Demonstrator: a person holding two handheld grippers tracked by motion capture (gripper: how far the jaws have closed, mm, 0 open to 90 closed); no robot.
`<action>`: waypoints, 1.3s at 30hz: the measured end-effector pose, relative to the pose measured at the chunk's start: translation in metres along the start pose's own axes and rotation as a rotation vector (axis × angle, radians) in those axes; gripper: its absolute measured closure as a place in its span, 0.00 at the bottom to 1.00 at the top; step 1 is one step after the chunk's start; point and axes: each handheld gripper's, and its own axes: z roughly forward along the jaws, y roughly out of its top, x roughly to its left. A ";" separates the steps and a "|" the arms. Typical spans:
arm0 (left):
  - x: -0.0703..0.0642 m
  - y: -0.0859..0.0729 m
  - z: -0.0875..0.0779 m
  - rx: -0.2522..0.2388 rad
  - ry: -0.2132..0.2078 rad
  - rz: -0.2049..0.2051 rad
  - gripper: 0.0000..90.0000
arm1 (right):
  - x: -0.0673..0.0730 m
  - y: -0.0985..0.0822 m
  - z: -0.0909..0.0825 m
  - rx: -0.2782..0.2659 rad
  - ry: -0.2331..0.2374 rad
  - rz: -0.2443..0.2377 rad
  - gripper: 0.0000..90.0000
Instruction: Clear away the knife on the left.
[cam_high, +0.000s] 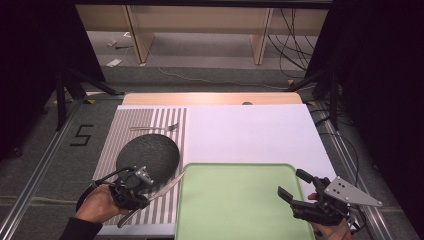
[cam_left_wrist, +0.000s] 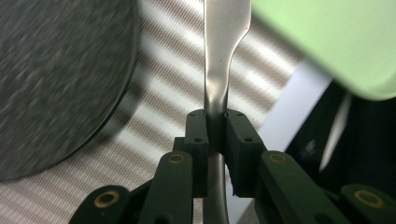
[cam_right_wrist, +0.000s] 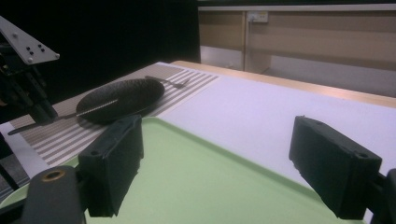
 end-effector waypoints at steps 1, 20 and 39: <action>-0.005 0.007 0.000 -0.016 -0.011 0.003 0.89 | 0.000 0.000 0.000 0.003 0.001 0.000 0.21; -0.033 0.063 0.016 -0.042 -0.118 0.078 0.89 | 0.000 0.000 0.000 -0.002 0.001 0.000 0.21; -0.050 0.105 0.031 -0.009 -0.181 0.083 0.89 | -0.001 0.000 0.000 -0.007 0.003 0.001 0.21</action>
